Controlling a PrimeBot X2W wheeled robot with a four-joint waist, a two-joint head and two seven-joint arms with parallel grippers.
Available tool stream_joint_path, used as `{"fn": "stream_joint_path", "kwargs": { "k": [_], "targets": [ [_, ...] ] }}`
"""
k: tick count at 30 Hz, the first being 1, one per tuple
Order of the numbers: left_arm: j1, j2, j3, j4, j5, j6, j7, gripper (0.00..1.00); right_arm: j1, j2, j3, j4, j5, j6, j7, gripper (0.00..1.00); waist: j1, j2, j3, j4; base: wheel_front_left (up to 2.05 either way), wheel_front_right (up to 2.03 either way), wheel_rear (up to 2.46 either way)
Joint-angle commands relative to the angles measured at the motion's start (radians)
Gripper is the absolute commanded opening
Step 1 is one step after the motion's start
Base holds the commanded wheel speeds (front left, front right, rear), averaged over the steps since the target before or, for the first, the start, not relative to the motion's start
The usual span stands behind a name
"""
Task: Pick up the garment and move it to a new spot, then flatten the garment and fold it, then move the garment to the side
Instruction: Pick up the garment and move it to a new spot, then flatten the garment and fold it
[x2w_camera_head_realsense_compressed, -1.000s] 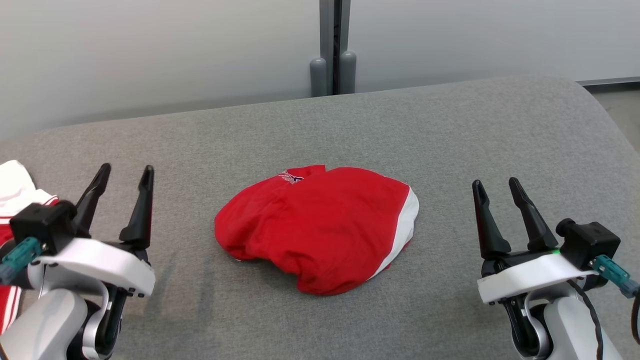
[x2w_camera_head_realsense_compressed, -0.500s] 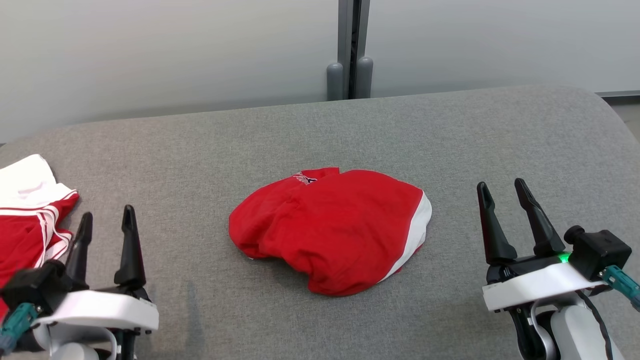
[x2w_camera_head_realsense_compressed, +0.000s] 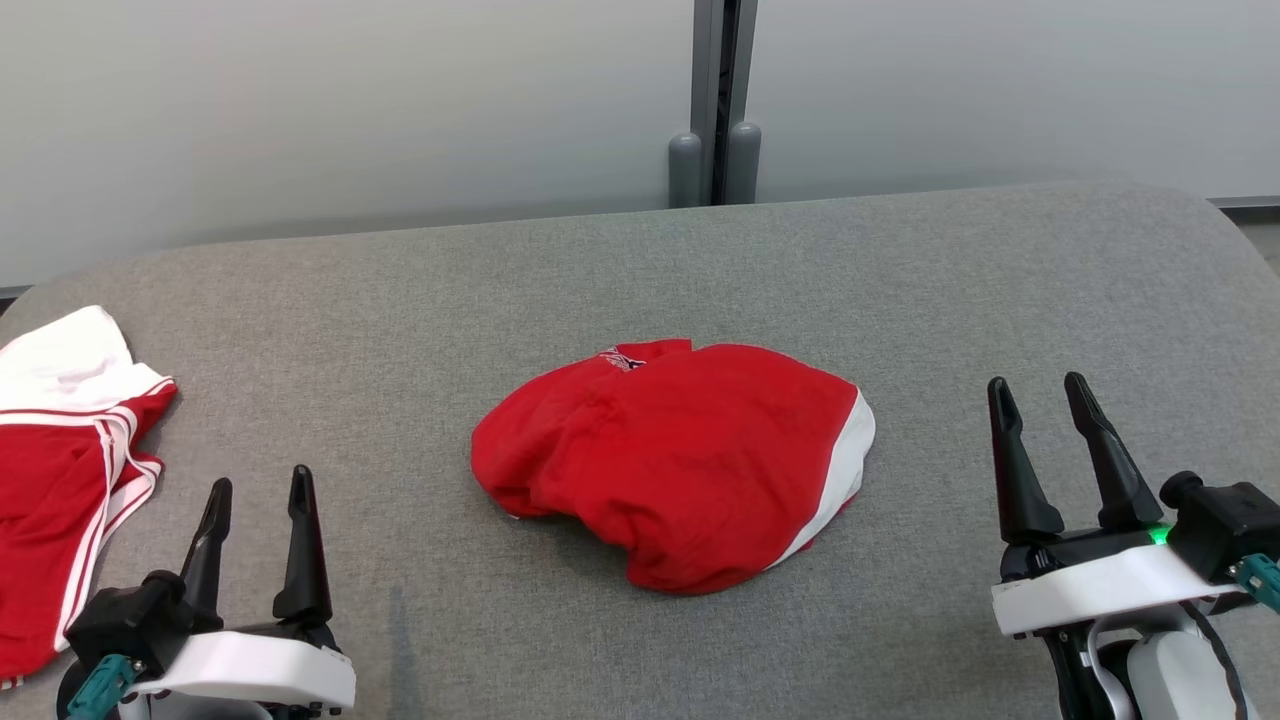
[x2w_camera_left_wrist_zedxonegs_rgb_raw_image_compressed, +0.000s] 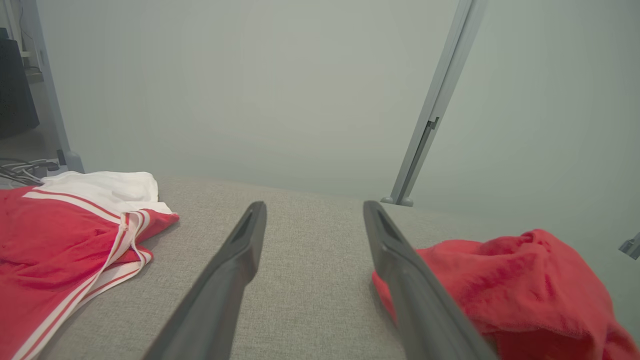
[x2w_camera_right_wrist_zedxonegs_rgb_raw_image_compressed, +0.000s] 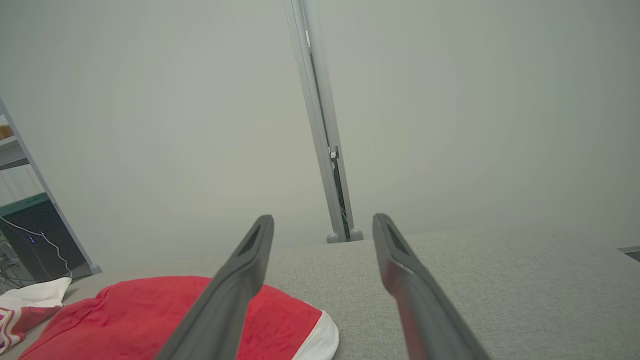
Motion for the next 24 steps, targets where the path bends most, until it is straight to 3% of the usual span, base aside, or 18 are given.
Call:
{"fn": "stream_joint_path", "kwargs": {
  "k": [1,9,24],
  "targets": [
    [0.003,-0.007,0.011,0.011,0.018,-0.015,-0.002,1.00,0.005,-0.002,-0.003,-0.003,-0.006,0.002,-0.008,1.00,0.0000,0.0000,-0.001,0.000,0.00,0.00,0.00],
    [0.011,-0.064,0.048,0.057,0.089,-0.075,-0.002,1.00,0.006,0.002,-0.014,0.013,-0.009,0.002,-0.008,1.00,0.0000,0.0000,-0.009,-0.001,0.00,0.00,0.00],
    [0.002,-0.106,0.098,0.090,0.163,-0.121,-0.002,1.00,-0.001,0.006,-0.018,0.040,-0.011,0.002,-0.008,1.00,0.0000,0.0000,-0.019,-0.001,0.00,0.00,0.00]
  ]
}}
